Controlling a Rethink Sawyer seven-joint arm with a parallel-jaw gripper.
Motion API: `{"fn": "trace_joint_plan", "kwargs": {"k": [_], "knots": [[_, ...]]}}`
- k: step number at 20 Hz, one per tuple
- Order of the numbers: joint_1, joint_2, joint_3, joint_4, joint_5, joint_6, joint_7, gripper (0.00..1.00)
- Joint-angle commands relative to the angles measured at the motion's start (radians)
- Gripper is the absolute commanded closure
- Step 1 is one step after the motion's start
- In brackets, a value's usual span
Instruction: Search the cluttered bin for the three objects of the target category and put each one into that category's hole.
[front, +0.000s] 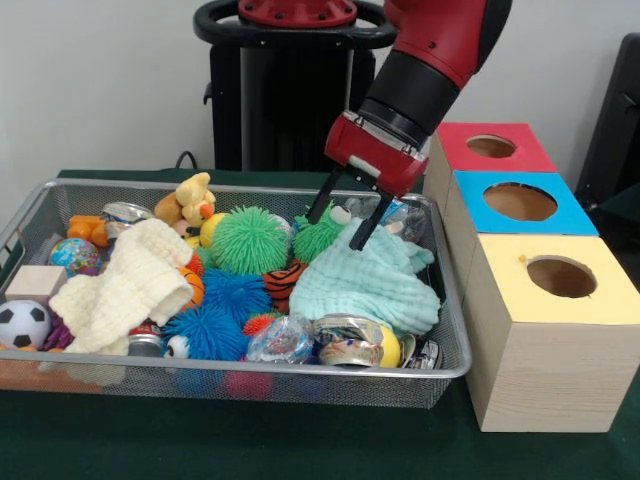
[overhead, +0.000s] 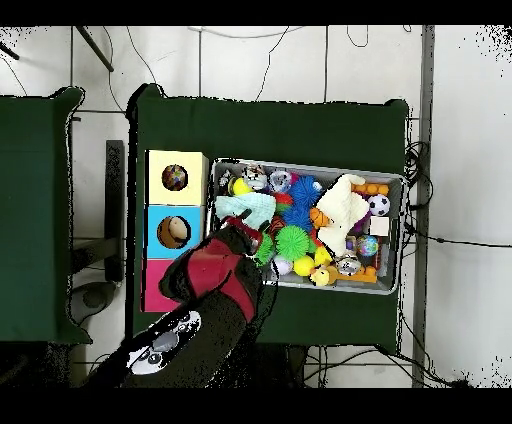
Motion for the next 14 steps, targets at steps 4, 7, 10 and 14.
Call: {"fn": "trace_joint_plan", "kwargs": {"k": [4, 7, 10, 14], "knots": [[-0.072, 0.002, 0.048, 0.013, 0.021, -0.138, 0.143, 0.0], [-0.086, -0.01, 0.067, 0.02, 0.016, -0.16, 0.141, 1.0], [-0.096, -0.016, 0.079, 0.021, 0.013, -0.158, 0.134, 1.0], [-0.111, -0.032, 0.099, 0.034, 0.008, -0.163, 0.134, 1.0]]}}
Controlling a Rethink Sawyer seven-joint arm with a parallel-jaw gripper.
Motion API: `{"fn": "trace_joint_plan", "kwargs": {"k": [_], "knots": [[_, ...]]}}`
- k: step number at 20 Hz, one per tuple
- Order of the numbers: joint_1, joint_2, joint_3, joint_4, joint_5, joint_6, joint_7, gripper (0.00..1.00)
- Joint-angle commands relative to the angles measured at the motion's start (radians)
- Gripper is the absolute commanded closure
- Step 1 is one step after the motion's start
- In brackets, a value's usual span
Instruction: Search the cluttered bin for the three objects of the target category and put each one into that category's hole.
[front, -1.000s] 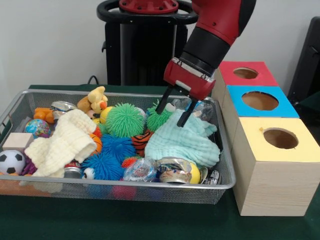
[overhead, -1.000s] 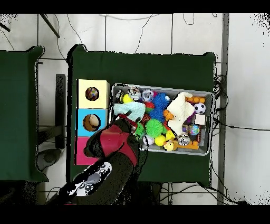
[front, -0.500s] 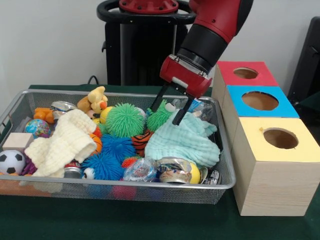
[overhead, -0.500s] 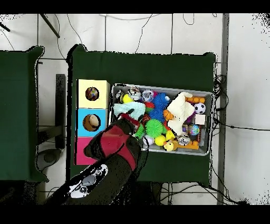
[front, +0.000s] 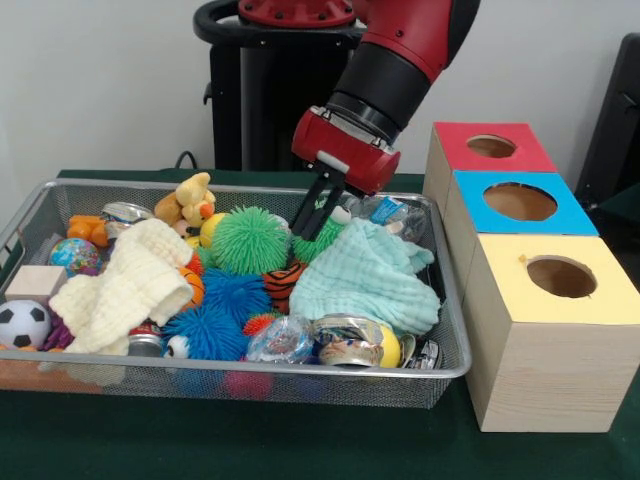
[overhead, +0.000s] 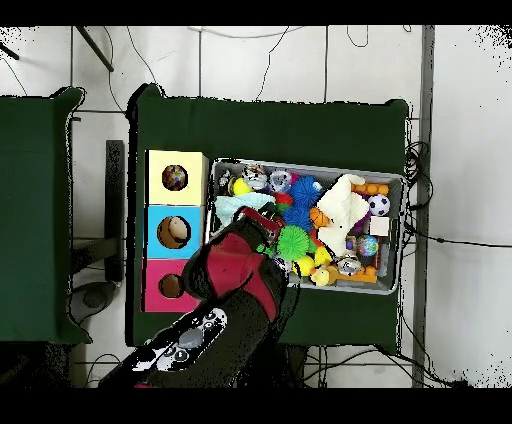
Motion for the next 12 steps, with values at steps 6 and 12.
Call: {"fn": "trace_joint_plan", "kwargs": {"k": [6, 12], "knots": [[-0.036, -0.014, 0.097, 0.033, 0.017, -0.058, 0.131, 1.0], [0.05, 0.061, 0.021, -0.035, 0.095, 0.071, 0.136, 0.0]]}}
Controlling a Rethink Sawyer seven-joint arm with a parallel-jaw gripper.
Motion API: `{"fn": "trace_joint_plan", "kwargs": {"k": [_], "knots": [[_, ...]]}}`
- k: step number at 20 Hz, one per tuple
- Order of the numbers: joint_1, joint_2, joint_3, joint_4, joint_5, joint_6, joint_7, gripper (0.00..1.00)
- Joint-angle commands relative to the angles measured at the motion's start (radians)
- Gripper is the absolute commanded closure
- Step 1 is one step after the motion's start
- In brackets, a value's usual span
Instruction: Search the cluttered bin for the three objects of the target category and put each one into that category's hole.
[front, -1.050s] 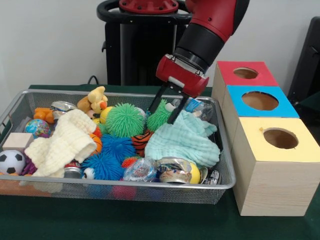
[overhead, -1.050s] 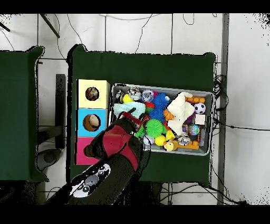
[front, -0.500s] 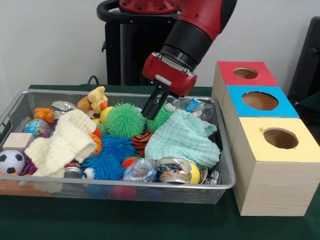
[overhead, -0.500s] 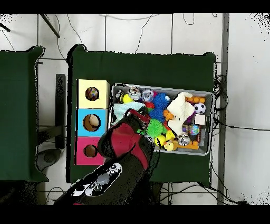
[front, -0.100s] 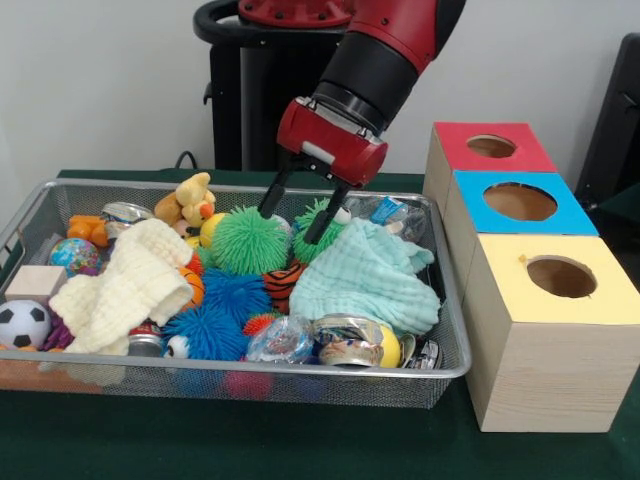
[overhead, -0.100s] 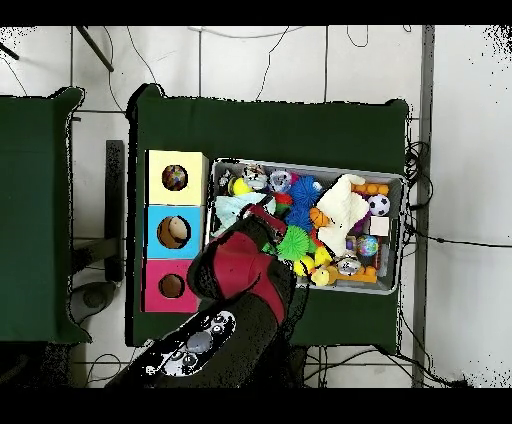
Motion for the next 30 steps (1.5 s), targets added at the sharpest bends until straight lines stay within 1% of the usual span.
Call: {"fn": "trace_joint_plan", "kwargs": {"k": [1, 4, 8, 12, 13, 16, 18, 21, 23, 27, 28, 30], "knots": [[0.059, 0.08, 0.034, -0.052, 0.101, 0.107, 0.142, 0.0], [0.064, 0.078, 0.063, -0.074, 0.141, 0.199, 0.152, 0.0], [0.062, 0.067, 0.1, -0.081, 0.197, 0.261, 0.177, 0.0], [0.011, -0.002, 0.192, -0.048, 0.227, 0.326, 0.171, 0.0], [-0.002, -0.014, 0.214, -0.038, 0.234, 0.331, 0.168, 0.0], [-0.054, -0.047, 0.294, 0.0, 0.245, 0.292, 0.158, 0.0], [-0.109, -0.07, 0.369, 0.025, 0.26, 0.27, 0.159, 0.0], [-0.185, -0.1, 0.48, 0.062, 0.298, 0.29, 0.161, 0.0], [-0.187, -0.095, 0.484, 0.048, 0.318, 0.343, 0.165, 0.0], [-0.186, -0.086, 0.495, 0.032, 0.351, 0.332, 0.195, 0.0], [-0.198, -0.093, 0.514, 0.038, 0.358, 0.326, 0.194, 0.0], [-0.258, -0.121, 0.599, 0.082, 0.371, 0.289, 0.185, 0.0]]}}
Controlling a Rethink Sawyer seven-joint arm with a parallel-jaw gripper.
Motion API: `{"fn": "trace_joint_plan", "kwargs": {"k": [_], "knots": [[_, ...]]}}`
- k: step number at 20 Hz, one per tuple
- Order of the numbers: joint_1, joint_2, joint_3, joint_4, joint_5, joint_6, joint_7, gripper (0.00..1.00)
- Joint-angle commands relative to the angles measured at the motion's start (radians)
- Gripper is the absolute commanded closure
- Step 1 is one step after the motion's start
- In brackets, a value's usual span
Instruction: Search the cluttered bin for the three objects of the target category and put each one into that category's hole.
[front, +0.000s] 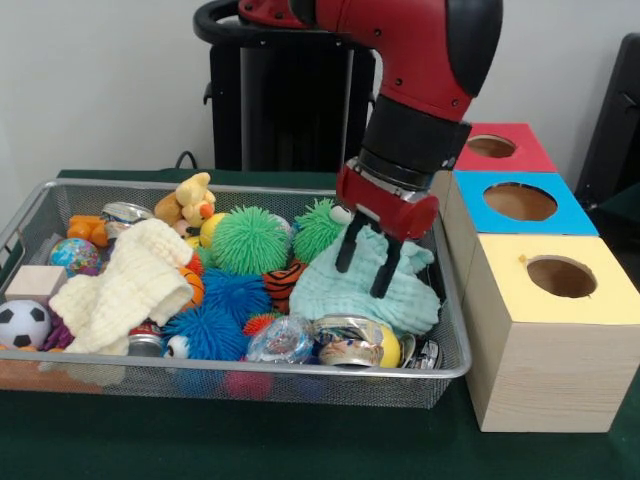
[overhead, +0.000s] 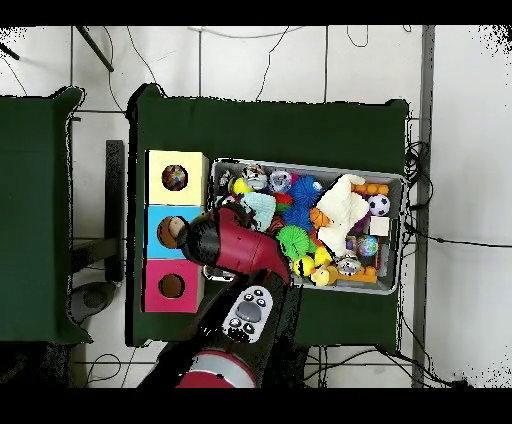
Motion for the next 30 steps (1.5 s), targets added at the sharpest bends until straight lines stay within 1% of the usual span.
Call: {"fn": "trace_joint_plan", "kwargs": {"k": [1, 7, 10, 11, 14, 17, 19, 24, 29, 30], "knots": [[-0.111, -0.053, 0.32, 0.099, 0.087, 0.038, 0.178, 0.0], [-0.224, -0.073, 0.461, 0.173, 0.069, -0.008, 0.158, 0.0], [-0.283, -0.086, 0.548, 0.227, 0.068, -0.013, 0.164, 0.0], [-0.293, -0.09, 0.564, 0.237, 0.07, -0.01, 0.166, 0.0], [-0.29, -0.097, 0.559, 0.241, 0.06, 0.004, 0.167, 0.0], [-0.275, -0.082, 0.536, 0.216, 0.059, 0.013, 0.166, 0.0], [-0.259, -0.066, 0.51, 0.194, 0.063, 0.014, 0.169, 0.0], [-0.201, 0.0, 0.4, 0.113, 0.069, 0.058, 0.155, 0.0], [-0.182, 0.015, 0.349, 0.083, 0.05, 0.092, 0.128, 0.0], [-0.177, 0.017, 0.339, 0.079, 0.049, 0.095, 0.127, 1.0]]}}
